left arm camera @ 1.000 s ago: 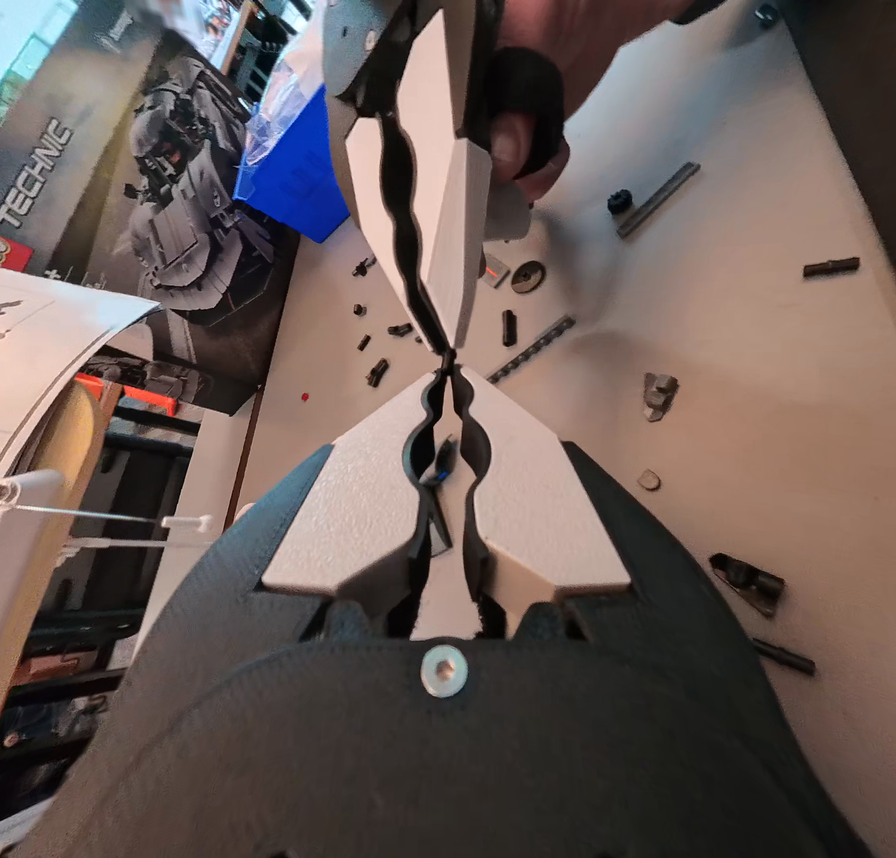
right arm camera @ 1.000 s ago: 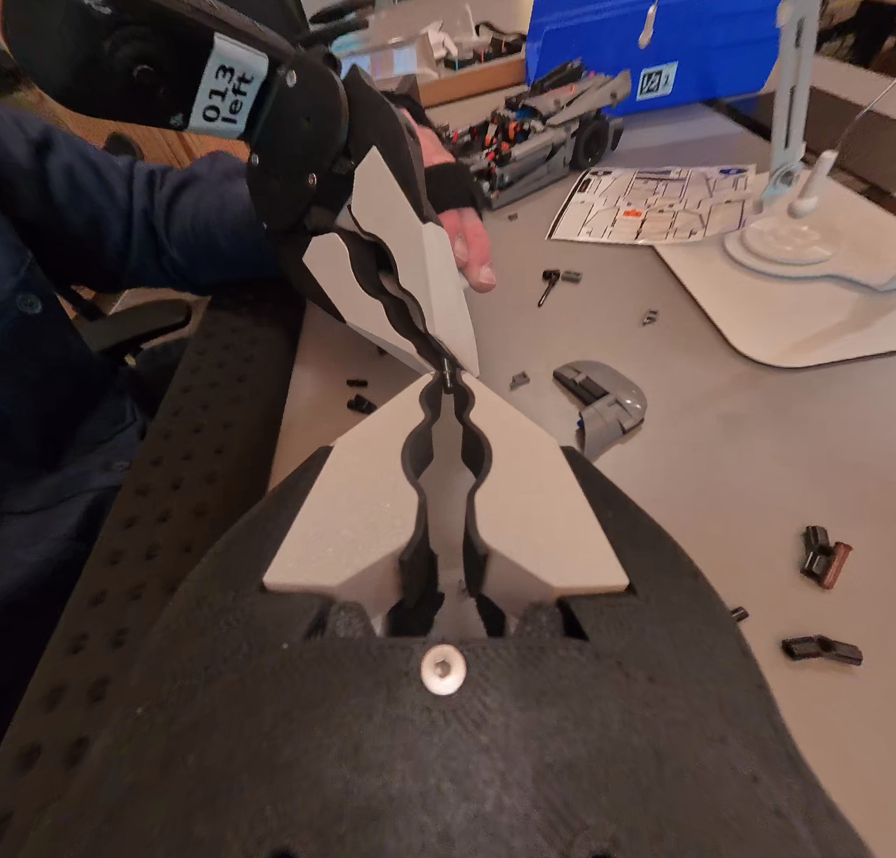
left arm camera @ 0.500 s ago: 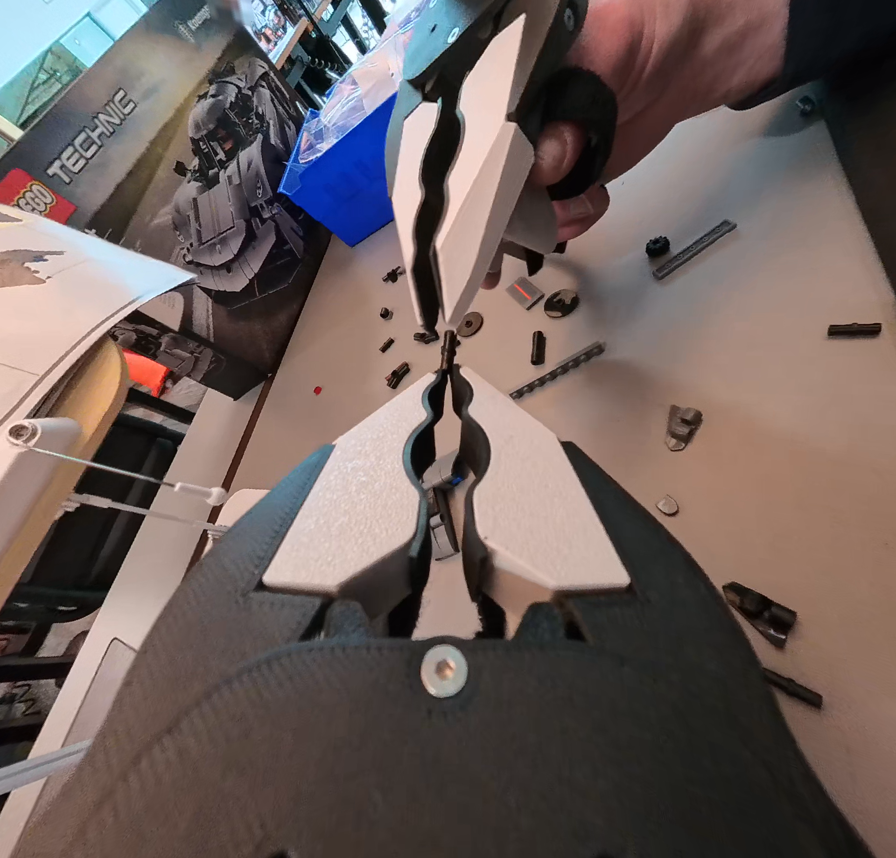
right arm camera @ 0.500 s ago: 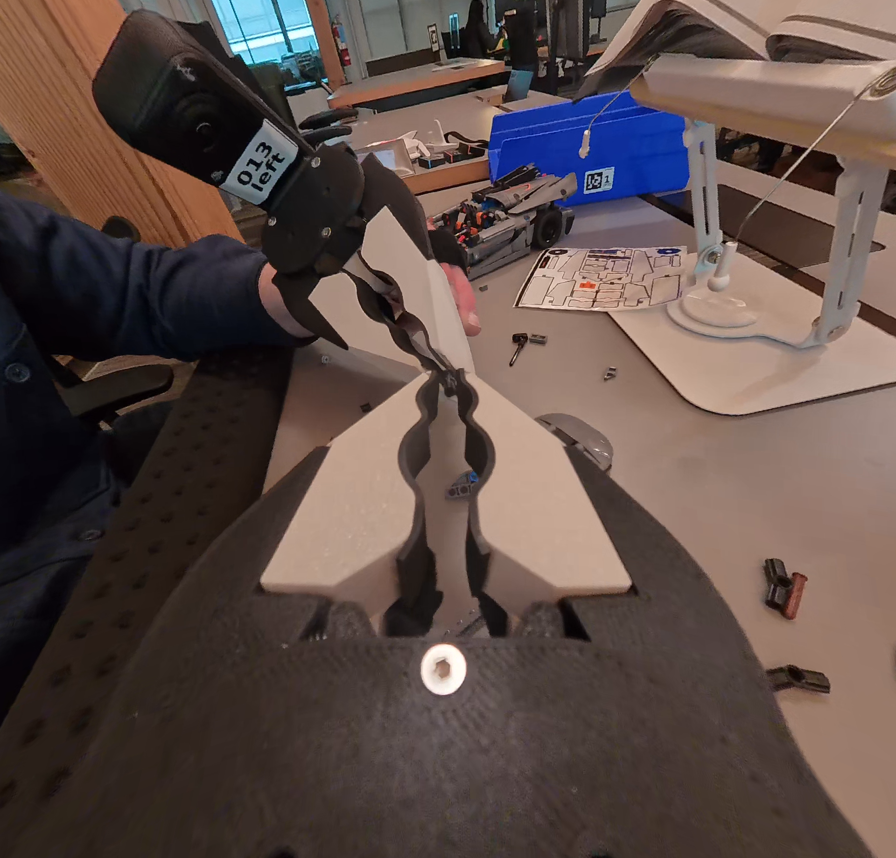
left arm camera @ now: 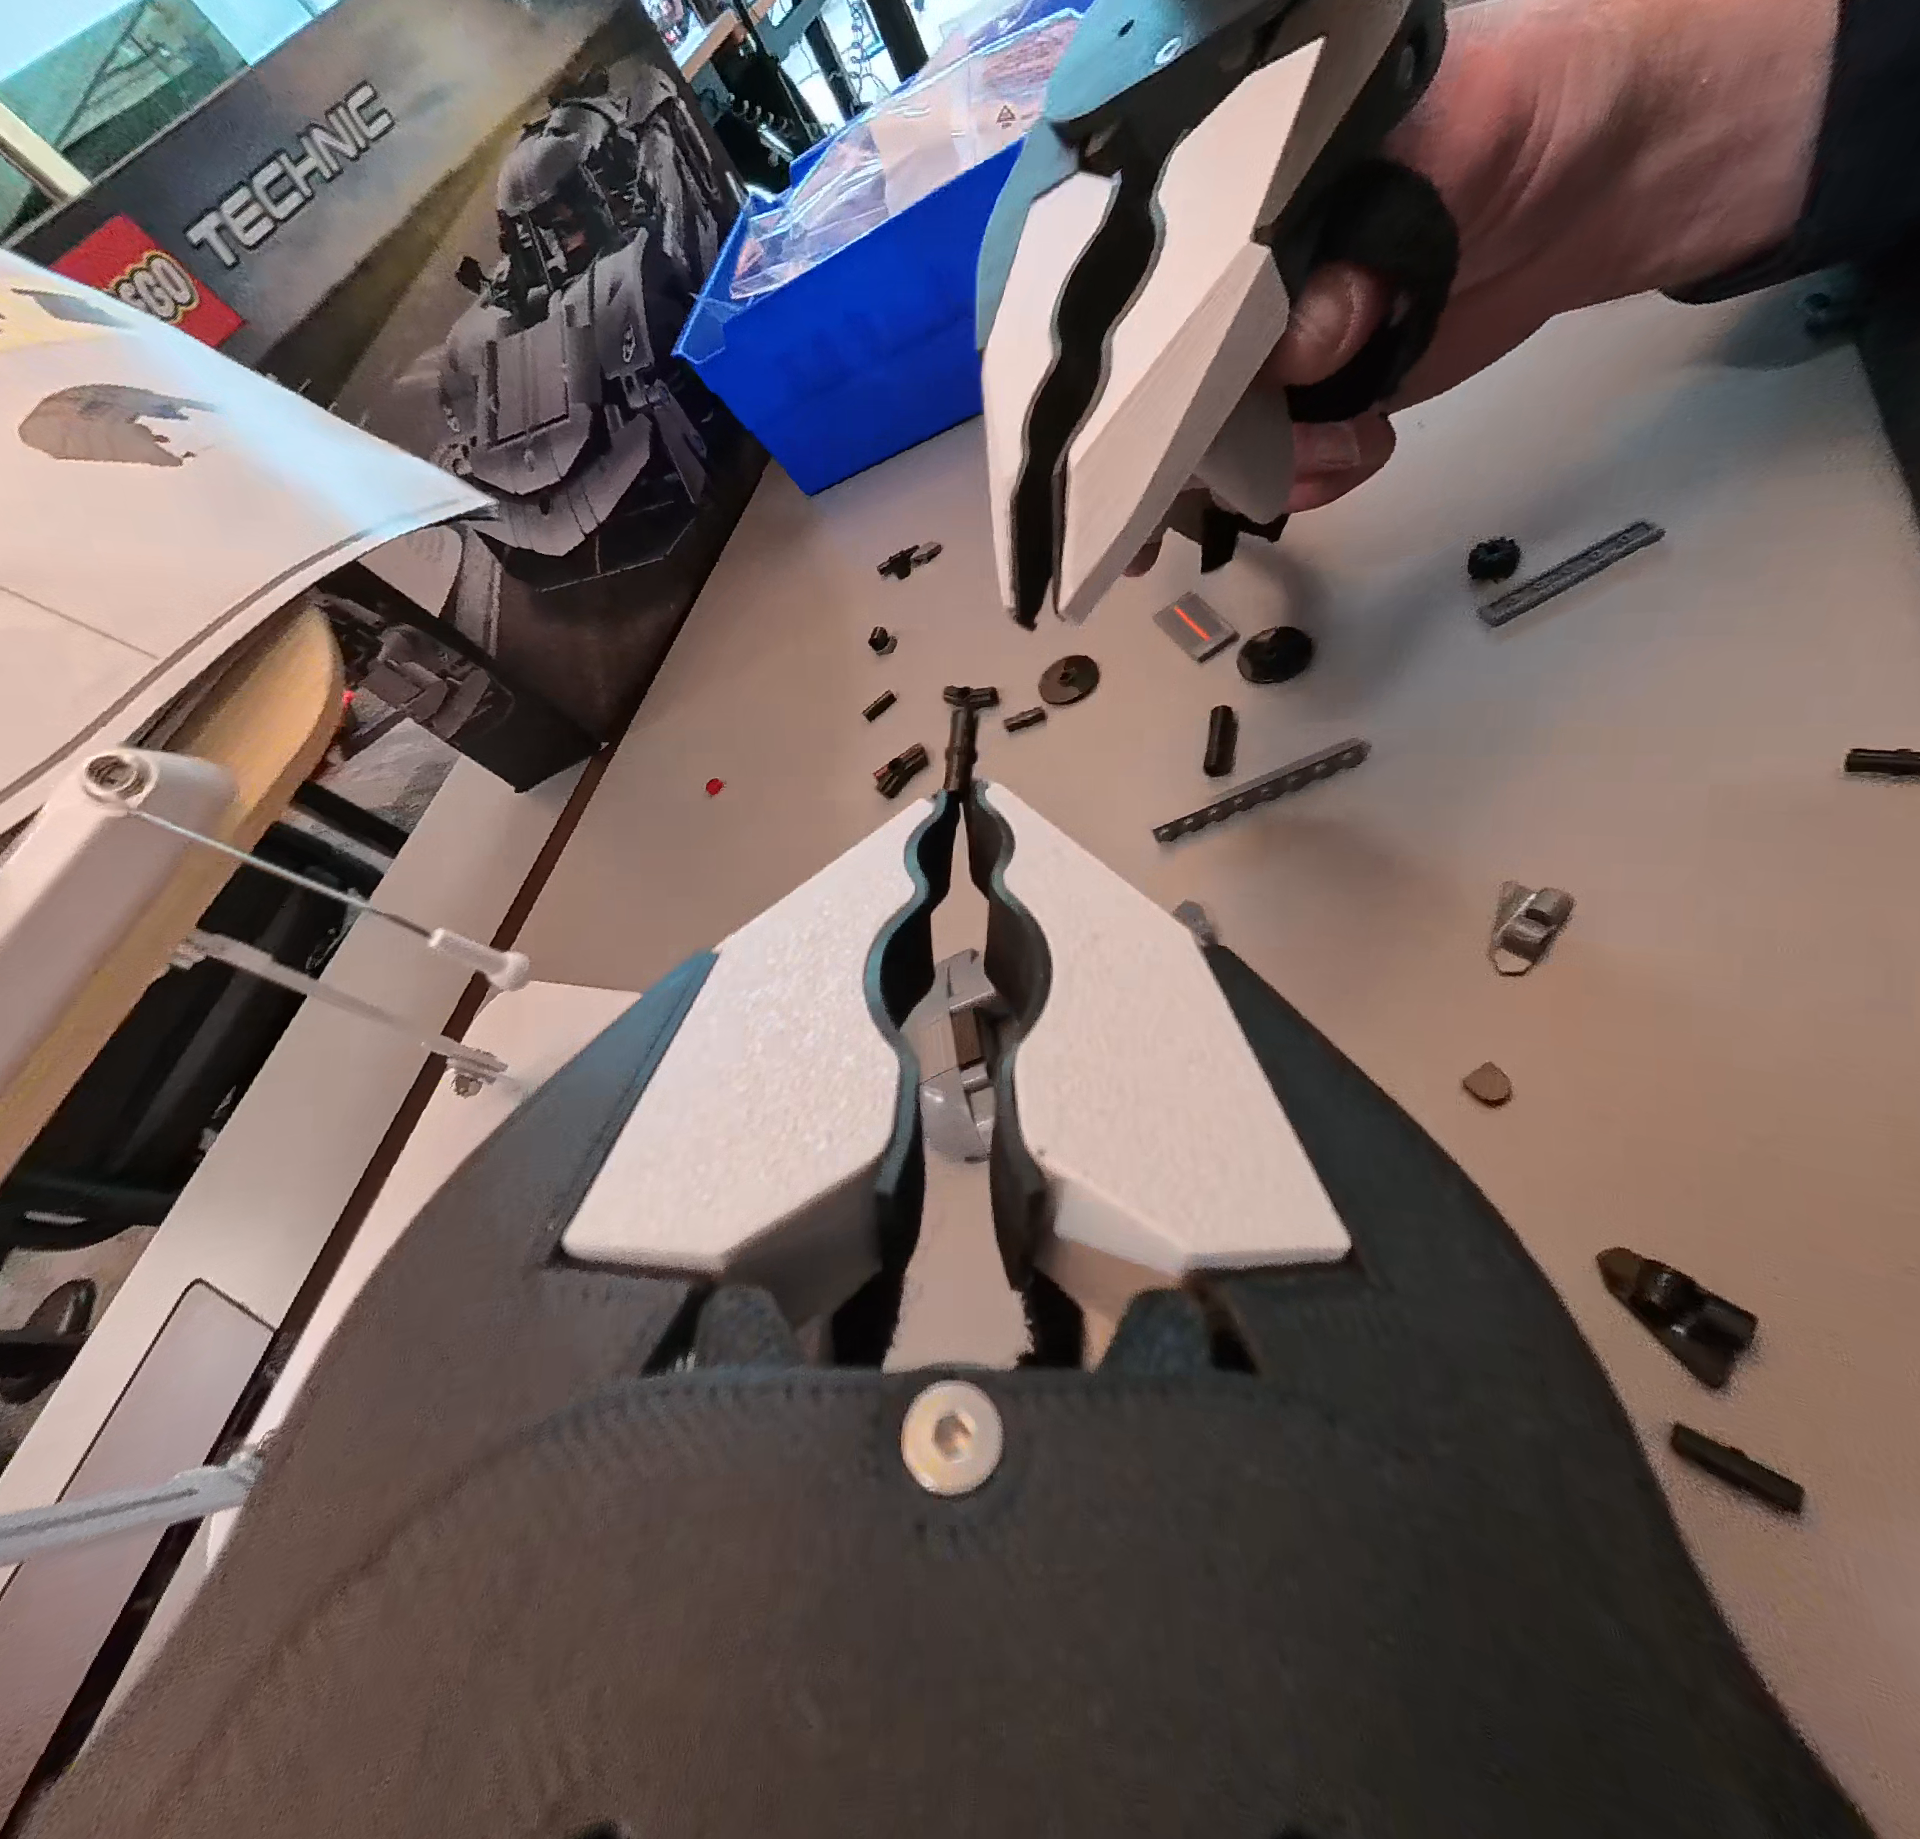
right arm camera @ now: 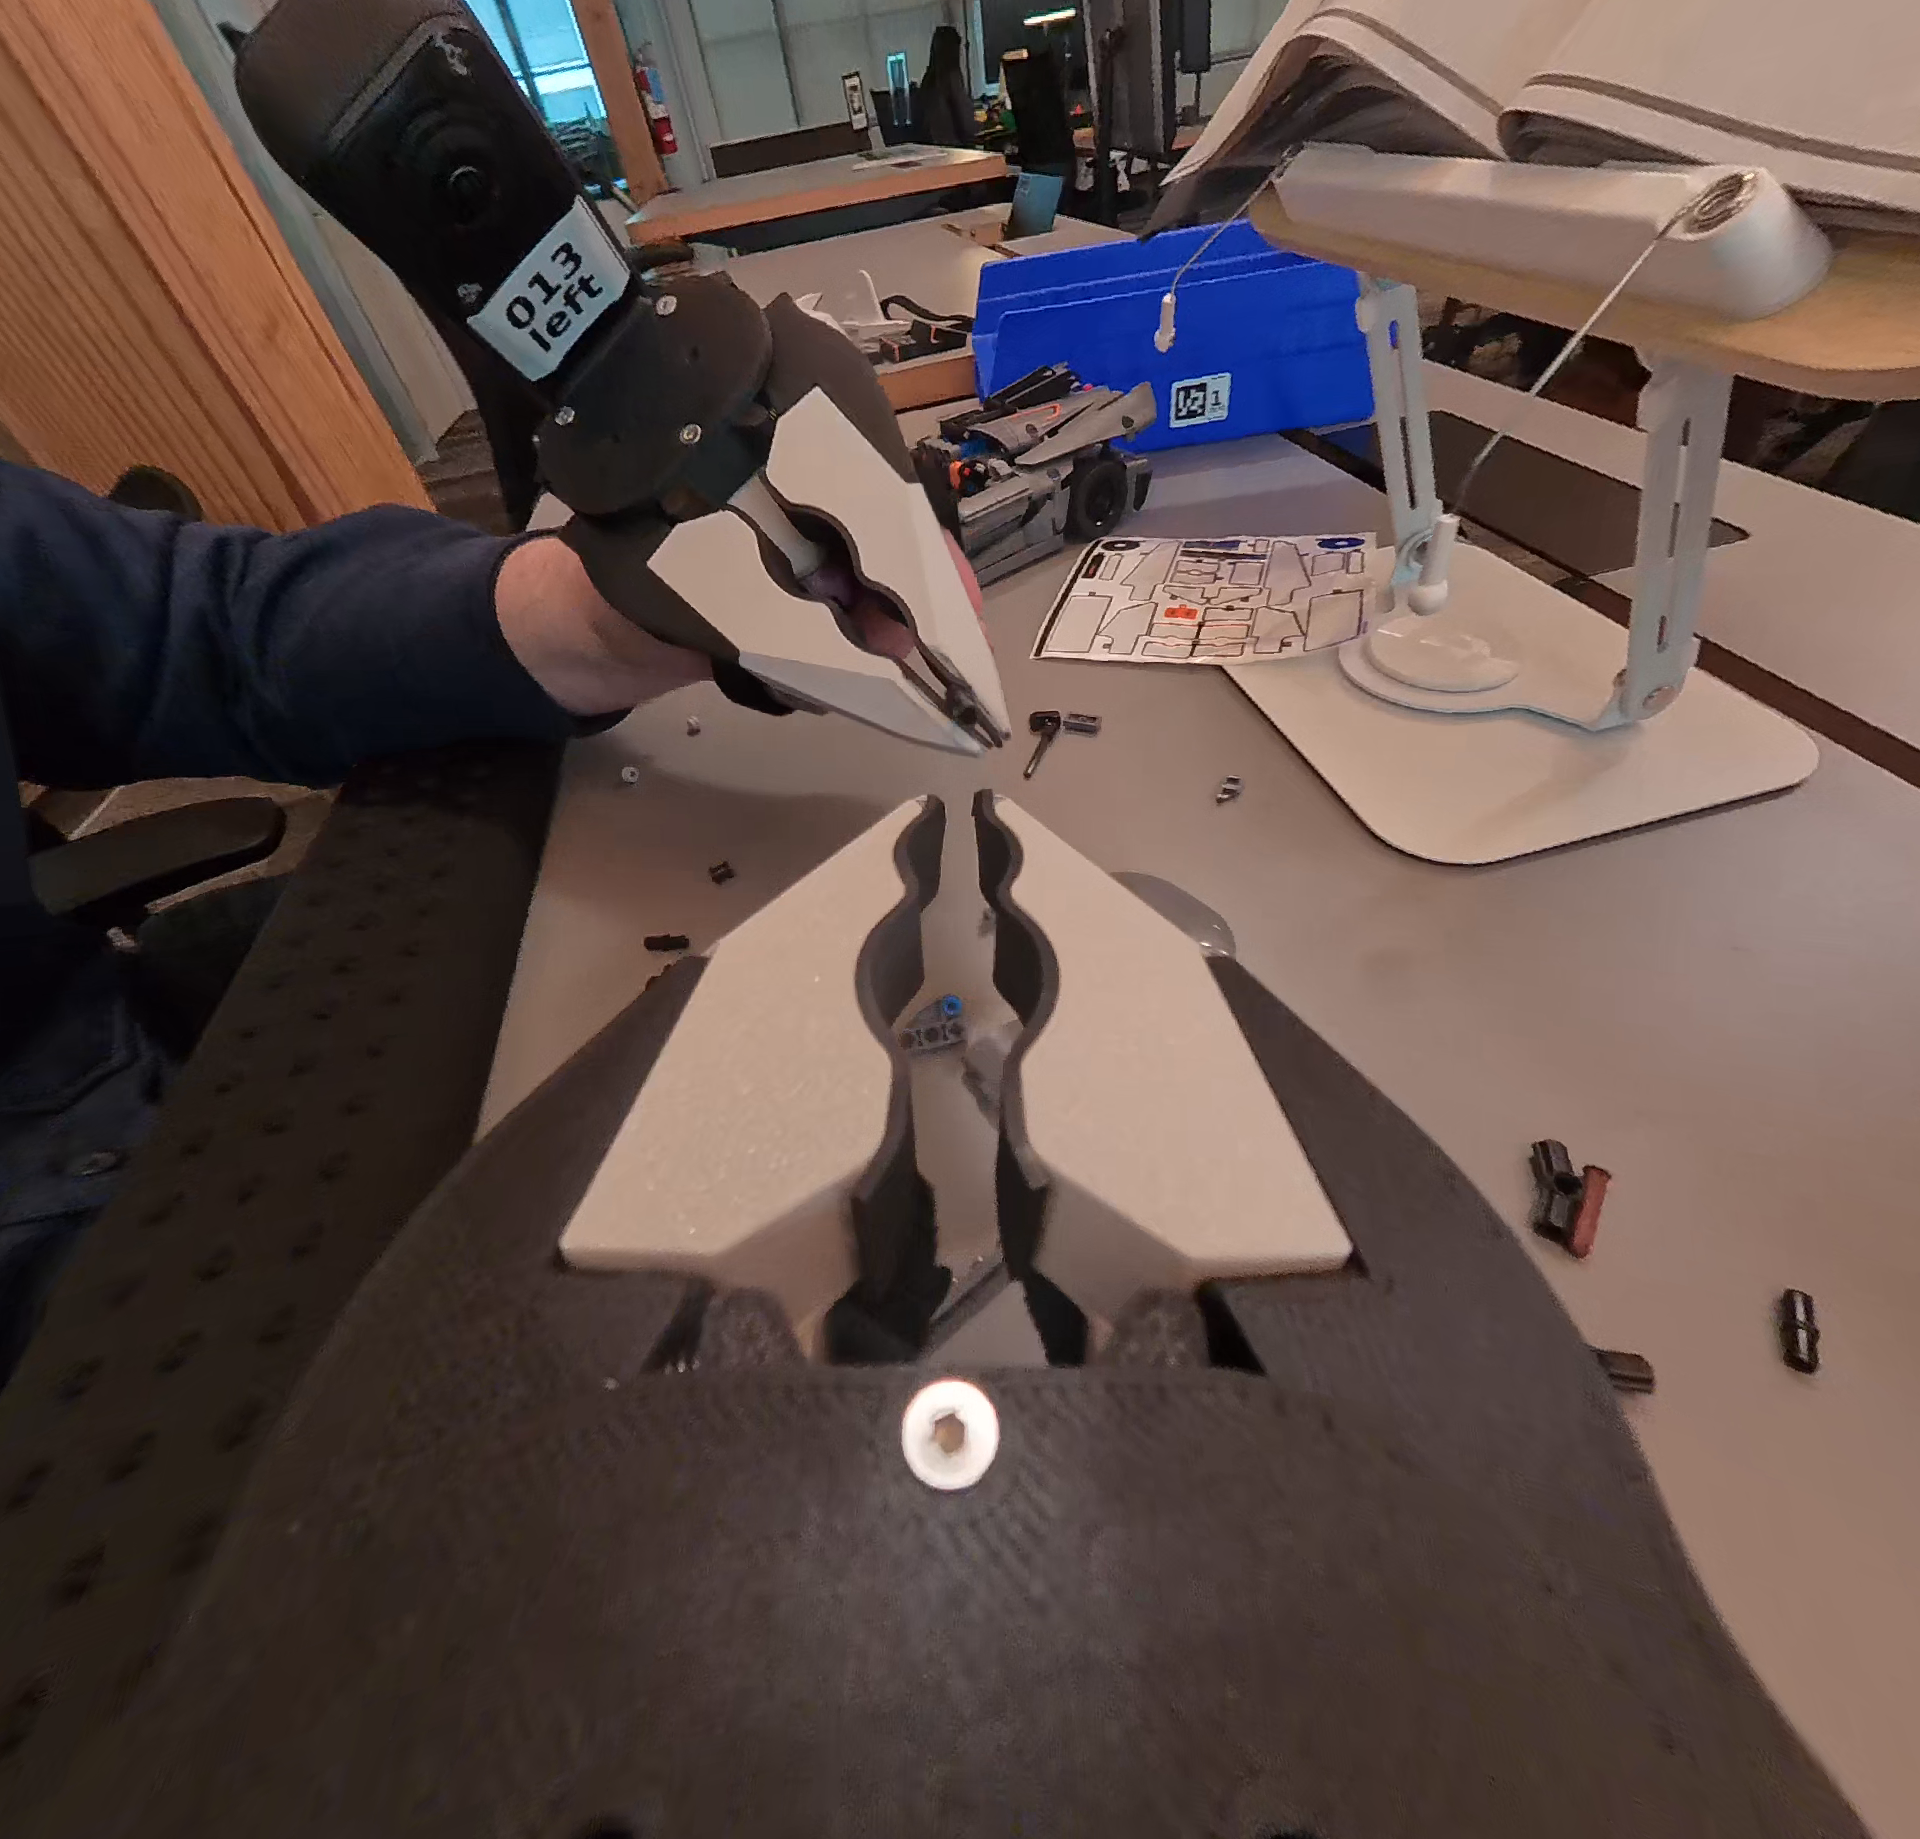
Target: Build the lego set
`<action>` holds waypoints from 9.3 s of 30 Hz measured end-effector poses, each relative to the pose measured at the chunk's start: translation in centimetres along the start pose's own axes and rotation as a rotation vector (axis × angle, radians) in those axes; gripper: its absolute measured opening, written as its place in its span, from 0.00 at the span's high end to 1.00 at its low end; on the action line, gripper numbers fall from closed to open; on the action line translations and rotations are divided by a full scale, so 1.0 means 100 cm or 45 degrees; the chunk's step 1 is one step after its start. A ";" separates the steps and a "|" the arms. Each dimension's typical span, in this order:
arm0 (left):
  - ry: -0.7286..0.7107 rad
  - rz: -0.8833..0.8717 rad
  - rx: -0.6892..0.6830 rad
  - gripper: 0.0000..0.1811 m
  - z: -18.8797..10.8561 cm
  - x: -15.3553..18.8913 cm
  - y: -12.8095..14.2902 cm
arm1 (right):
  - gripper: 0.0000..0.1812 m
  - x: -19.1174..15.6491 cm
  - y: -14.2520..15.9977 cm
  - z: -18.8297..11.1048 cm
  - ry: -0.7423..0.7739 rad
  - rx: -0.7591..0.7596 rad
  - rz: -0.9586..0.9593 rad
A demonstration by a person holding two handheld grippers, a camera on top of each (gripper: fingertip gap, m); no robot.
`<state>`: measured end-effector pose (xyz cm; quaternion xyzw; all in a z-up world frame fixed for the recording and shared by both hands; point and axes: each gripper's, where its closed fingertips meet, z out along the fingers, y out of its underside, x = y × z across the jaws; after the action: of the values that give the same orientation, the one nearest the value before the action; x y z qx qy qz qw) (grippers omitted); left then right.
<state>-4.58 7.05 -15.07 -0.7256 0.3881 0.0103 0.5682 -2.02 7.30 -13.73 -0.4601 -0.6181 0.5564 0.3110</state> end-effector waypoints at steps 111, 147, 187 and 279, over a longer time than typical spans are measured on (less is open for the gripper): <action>0.386 -0.007 -0.446 1.00 0.027 0.065 0.066 | 0.99 0.011 0.005 0.032 0.085 -0.044 -0.021; 0.384 0.000 -0.472 0.99 0.019 0.058 0.071 | 0.99 0.013 0.008 0.033 0.087 -0.067 -0.032; 0.227 -0.109 -0.666 0.96 0.014 0.033 0.099 | 0.99 0.004 0.046 0.045 0.102 -0.386 -0.262; 0.270 -0.188 -0.653 0.95 0.013 0.030 0.108 | 0.99 0.020 0.095 0.077 0.126 -0.727 -0.503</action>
<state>-8.14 5.93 -25.77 -0.8689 0.3762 -0.0093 0.3216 -7.58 5.59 -24.65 -0.4264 -0.8101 0.2671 0.3010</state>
